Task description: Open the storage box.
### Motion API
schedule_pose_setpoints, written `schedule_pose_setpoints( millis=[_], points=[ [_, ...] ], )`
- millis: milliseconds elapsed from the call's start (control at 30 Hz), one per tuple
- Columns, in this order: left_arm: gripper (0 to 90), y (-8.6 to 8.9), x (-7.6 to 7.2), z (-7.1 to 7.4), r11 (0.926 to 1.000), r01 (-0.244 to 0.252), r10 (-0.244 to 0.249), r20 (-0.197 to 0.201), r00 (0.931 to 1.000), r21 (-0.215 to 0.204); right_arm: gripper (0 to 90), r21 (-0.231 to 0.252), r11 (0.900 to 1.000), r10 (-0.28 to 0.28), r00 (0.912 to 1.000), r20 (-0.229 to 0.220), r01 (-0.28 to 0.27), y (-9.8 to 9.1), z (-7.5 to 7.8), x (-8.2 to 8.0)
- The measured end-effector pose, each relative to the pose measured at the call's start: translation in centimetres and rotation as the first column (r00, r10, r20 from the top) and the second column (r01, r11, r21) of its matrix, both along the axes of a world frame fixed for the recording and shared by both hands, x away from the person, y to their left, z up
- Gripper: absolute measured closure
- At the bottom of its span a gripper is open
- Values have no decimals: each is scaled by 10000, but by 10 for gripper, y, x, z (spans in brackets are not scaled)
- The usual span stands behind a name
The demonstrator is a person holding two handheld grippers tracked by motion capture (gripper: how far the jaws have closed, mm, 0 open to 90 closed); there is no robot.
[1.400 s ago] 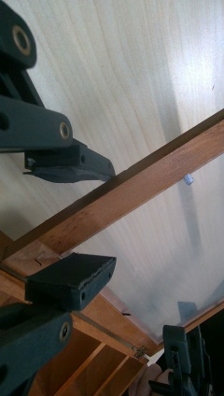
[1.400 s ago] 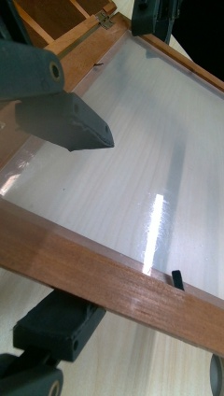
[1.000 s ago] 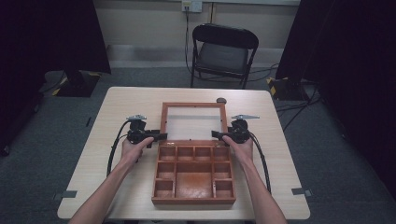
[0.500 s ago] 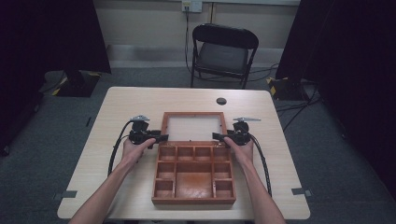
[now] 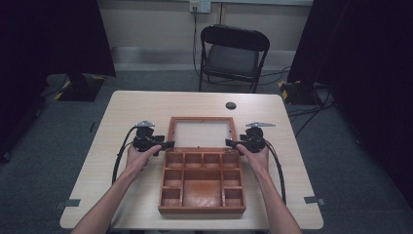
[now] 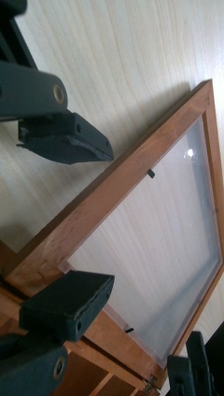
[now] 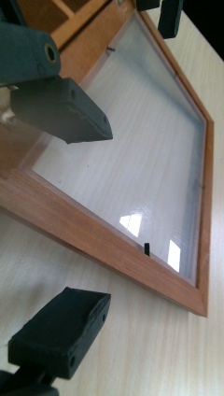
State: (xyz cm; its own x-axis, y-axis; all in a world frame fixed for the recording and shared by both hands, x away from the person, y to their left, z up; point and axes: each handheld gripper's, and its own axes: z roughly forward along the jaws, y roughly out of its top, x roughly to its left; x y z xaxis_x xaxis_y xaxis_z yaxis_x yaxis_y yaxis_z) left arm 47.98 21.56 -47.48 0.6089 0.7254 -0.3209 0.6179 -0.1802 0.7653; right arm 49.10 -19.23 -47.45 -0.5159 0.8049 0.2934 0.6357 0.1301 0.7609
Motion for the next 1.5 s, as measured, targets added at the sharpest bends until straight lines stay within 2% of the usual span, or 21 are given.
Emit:
schedule_pose_setpoints(
  millis=[167, 233, 400, 500, 533, 567, 700, 833, 900, 1000, 1100, 1133, 1200, 1267, 1300, 1333, 1367, 1433, 1467, 1500],
  points=[
    [291, 13, -8, 5, 9997, -232, 232, -27, 9997, -50, 162, 148, 9999, -56, 9998, 171, 53, -12, 12, -10],
    [288, 18, -12, 7, 9997, -229, 228, 30, 9997, 61, 162, 249, 9996, -109, 9998, 194, 105, -18, 16, -16],
    [287, 28, -23, 11, 9988, -351, 351, 9, 9994, 343, 158, 25, 9995, -312, 9989, 341, 312, -33, 21, -30],
    [278, 34, -33, 12, 9983, -350, 347, 56, 9994, 460, 150, 254, 9990, -388, 9988, 284, 381, -44, 25, -38],
    [278, 36, -35, 13, 9974, -339, 333, 103, 9994, 640, 152, 147, 9990, -417, 9987, 297, 412, -47, 26, -41],
    [278, 38, -38, 13, 9968, -443, 433, 154, 9989, 670, 152, -5, 9988, -481, 9984, 311, 481, -50, 27, -44],
    [271, 48, -48, 14, 9943, -629, 615, 191, 9979, 862, 153, -117, 9984, -546, 9982, 268, 549, -62, 28, -58],
    [270, 57, -59, 11, 9916, -671, 646, 260, 9976, 1108, 154, -408, 9971, -624, 9975, 323, 637, -69, 31, -72],
    [270, 62, -63, 7, 9872, -920, 897, 236, 9957, 1305, 153, -520, 9961, -696, 9969, 366, 715, -73, 32, -78],
    [271, 67, -69, 6, 9817, -973, 964, 134, 9953, 1639, 154, -655, 9945, -806, 9964, 268, 822, -79, 30, -87],
    [266, 69, -76, 7, 9773, -860, 843, 168, 9963, 1937, 161, -892, 9922, -870, 9962, 2, 866, -84, 25, -95],
    [266, 70, -78, 7, 9720, -775, 746, 214, 9970, 2218, 162, -995, 9910, -910, 9958, -51, 900, -85, 24, -99],
    [265, 72, -84, 6, 9660, -709, 670, 243, 9975, 2487, 161, -1199, 9879, -1008, 9948, -138, 984, -88, 20, -104],
    [263, 74, -88, 3, 9641, -759, 756, 110, 9971, 2544, 158, -1281, 9850, -1192, 9926, -230, 1153, -92, 17, -110],
    [264, 76, -89, 1, 9574, -854, 895, -21, 9960, 2759, 155, -1302, 9841, -1247, 9919, -250, 1204, -93, 14, -113],
    [264, 77, -88, -1, 9565, -934, 1030, -201, 9945, 2763, 153, -1355, 9832, -1277, 9913, -317, 1224, -95, 11, -115],
    [268, 78, -88, -3, 9566, -1094, 1196, -214, 9926, 2701, 152, -1482, 9820, -1246, 9913, -419, 1172, -96, 8, -118],
    [278, 79, -88, -7, 9455, -1313, 1443, -220, 9893, 2980, 153, -1731, 9781, -1271, 9903, -561, 1157, -97, 0, -122],
    [278, 80, -88, -10, 9487, -1137, 1314, -410, 9905, 2949, 153, -1922, 9738, -1349, 9891, -585, 1215, -97, -3, -124],
    [272, 79, -88, -11, 9485, -1145, 1325, -417, 9903, 2954, 152, -2283, 9656, -1396, 9889, -501, 1248, -97, -7, -125]
  ],
)
